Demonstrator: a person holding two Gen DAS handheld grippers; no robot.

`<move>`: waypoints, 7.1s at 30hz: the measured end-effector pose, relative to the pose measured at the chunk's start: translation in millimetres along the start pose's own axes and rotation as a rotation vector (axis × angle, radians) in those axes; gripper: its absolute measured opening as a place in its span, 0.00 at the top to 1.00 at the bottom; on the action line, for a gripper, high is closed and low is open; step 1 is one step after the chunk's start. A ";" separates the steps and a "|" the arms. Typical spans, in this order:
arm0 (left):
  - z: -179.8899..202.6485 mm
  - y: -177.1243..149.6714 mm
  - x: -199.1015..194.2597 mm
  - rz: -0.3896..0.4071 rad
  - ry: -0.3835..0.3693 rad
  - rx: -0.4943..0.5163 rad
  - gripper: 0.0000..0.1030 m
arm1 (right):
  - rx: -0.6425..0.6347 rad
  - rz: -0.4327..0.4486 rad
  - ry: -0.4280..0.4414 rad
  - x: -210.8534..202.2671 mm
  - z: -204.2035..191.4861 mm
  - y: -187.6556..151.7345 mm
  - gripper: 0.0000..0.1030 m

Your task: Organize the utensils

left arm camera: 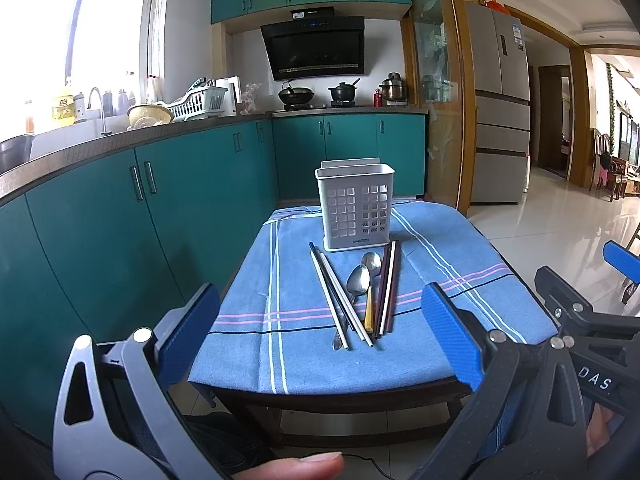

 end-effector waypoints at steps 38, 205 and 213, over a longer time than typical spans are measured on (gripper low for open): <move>-7.7 1.7 5.7 0.009 -0.045 -0.038 0.04 | 0.001 0.006 -0.005 -1.7 -1.3 7.8 0.03; -103.3 196.4 295.8 0.034 -0.091 -0.367 0.94 | 0.025 0.188 0.374 272.7 -94.7 241.5 0.94; -108.5 188.0 300.8 0.023 -0.103 -0.384 0.94 | 0.036 0.314 0.343 247.2 -89.2 274.9 0.94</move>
Point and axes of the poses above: each gripper's, at about its wrist camera, not at the fingertips, and x roughly the way its jaws point, z to its right, y to its top, the point moved 4 cm from there along x, roughly the way its jaws point, and after that the axes turned 10 degrees about x, right-handed, at the moved point
